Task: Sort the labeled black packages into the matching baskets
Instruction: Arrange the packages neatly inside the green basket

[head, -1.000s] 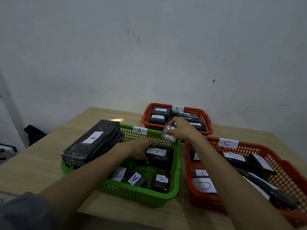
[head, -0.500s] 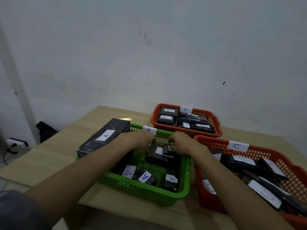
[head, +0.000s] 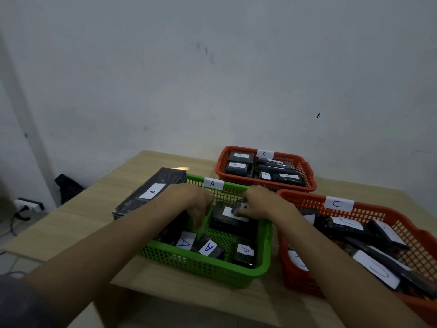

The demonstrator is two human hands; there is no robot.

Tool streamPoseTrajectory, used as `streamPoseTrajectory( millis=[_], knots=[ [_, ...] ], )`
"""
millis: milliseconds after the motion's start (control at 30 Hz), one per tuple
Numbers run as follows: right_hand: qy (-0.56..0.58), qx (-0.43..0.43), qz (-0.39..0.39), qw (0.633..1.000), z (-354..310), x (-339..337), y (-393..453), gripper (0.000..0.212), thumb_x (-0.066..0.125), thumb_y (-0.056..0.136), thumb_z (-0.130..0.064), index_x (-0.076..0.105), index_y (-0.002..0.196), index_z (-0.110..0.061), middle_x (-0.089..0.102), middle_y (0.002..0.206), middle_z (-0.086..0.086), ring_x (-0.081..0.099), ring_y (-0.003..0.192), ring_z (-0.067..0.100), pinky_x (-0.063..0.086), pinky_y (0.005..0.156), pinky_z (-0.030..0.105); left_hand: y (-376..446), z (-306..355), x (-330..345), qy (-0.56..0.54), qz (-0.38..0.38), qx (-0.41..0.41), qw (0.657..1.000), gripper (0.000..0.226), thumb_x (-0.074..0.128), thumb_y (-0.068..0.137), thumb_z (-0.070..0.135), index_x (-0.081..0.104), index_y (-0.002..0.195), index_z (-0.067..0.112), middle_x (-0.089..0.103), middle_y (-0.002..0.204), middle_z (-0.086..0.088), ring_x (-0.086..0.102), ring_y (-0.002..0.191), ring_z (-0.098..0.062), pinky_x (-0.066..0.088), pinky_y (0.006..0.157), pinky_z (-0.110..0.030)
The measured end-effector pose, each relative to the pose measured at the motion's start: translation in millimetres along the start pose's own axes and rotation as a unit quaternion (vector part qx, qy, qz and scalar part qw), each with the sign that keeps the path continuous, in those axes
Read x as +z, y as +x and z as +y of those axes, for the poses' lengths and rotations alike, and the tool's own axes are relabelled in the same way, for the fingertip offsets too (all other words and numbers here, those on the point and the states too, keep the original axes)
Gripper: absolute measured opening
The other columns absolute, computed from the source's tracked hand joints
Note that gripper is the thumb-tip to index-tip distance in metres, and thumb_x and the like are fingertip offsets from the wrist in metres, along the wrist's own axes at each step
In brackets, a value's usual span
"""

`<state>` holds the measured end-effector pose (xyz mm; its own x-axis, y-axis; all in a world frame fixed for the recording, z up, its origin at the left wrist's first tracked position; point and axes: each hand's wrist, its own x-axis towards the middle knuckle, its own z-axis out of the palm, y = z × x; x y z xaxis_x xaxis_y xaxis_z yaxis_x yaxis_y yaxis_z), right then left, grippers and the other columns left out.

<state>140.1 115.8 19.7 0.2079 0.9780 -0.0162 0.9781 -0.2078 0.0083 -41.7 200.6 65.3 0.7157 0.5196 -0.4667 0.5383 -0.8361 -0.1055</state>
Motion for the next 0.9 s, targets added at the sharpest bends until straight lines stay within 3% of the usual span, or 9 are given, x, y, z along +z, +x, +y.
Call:
streamPoseTrajectory(
  millis=[100,167,233,333,433,533,700,900],
  knots=[
    [0.047,-0.008,-0.032,0.998,-10.4,-5.9,-13.4,0.033,0.069,0.084,-0.052,0.066,0.086,-0.02,0.064,0.086,-0.001,0.062,0.078,0.016,0.056,0.072,0.036,-4.8,3.6,-2.3,0.013,-0.058,0.008,0.998,0.076,0.083,0.072,0.038,0.052,0.139,0.02,0.055,0.136,0.0,0.054,0.12,-0.027,0.047,0.096,-0.039],
    [0.067,-0.005,-0.123,0.99,-19.7,-10.1,-23.9,0.024,0.074,0.08,-0.049,0.064,0.083,-0.028,0.065,0.087,-0.004,0.063,0.081,0.015,0.055,0.073,0.034,-6.5,10.5,0.2,-0.001,-0.098,0.03,0.995,0.085,0.084,0.07,0.042,0.045,0.144,0.025,0.053,0.139,0.003,0.059,0.107,-0.019,0.049,0.085,-0.031],
    [0.049,0.003,-0.199,0.979,-30.9,-12.6,-34.0,0.034,0.077,0.074,-0.052,0.067,0.094,-0.027,0.066,0.094,-0.005,0.063,0.086,0.016,0.055,0.076,0.036,-7.4,18.2,5.8,-0.005,-0.126,0.044,0.991,0.085,0.082,0.073,0.039,0.041,0.147,0.027,0.055,0.139,0.003,0.06,0.093,-0.012,0.049,0.078,-0.026],
    [0.002,0.016,-0.24,0.971,-43.2,-8.8,-44.2,0.048,0.076,0.072,-0.056,0.066,0.107,-0.025,0.066,0.103,-0.003,0.063,0.092,0.02,0.055,0.085,0.041,-6.3,24.2,18.9,0.016,-0.126,0.047,0.991,0.077,0.075,0.083,0.033,0.038,0.15,0.024,0.053,0.14,-0.001,0.058,0.109,-0.019,0.05,0.094,-0.033],
    [-0.057,0.006,-0.231,0.971,-48.4,-5.5,-52.1,0.036,0.071,0.077,-0.051,0.058,0.099,-0.025,0.061,0.107,0.003,0.055,0.098,0.027,0.045,0.096,0.05,-7.2,21.5,26.0,0.007,-0.112,0.037,0.993,0.079,0.071,0.085,0.042,0.034,0.151,0.022,0.052,0.143,-0.003,0.054,0.122,-0.025,0.046,0.102,-0.041],
    [-0.056,-0.003,-0.197,0.979,-50.2,-5.5,-56.6,0.03,0.071,0.083,-0.041,0.055,0.098,-0.02,0.058,0.105,0.006,0.051,0.098,0.03,0.037,0.101,0.052,-8.5,16.5,26.4,-0.031,-0.038,0.027,0.998,0.074,0.072,0.081,0.052,0.045,0.142,0.021,0.053,0.139,-0.002,0.052,0.123,-0.029,0.043,0.101,-0.042],
    [-0.055,-0.007,-0.14,0.989,-47.0,-6.8,-57.4,0.037,0.075,0.081,-0.038,0.056,0.106,-0.017,0.057,0.111,0.006,0.049,0.108,0.031,0.031,0.103,0.049,3.2,13.9,36.1,-0.131,0.035,0.026,0.99,0.059,0.075,0.08,0.045,0.051,0.127,0.02,0.059,0.129,-0.002,0.056,0.116,-0.025,0.046,0.1,-0.045],
    [-0.041,-0.014,-0.115,0.992,-37.8,-3.5,-53.0,0.043,0.08,0.077,-0.043,0.052,0.1,-0.019,0.055,0.101,0.002,0.054,0.102,0.028,0.033,0.101,0.048,11.8,12.5,41.4,-0.196,0.047,0.073,0.977,0.054,0.077,0.077,0.042,0.053,0.123,0.028,0.06,0.126,0.005,0.056,0.111,-0.018,0.045,0.097,-0.039]
  ],
)
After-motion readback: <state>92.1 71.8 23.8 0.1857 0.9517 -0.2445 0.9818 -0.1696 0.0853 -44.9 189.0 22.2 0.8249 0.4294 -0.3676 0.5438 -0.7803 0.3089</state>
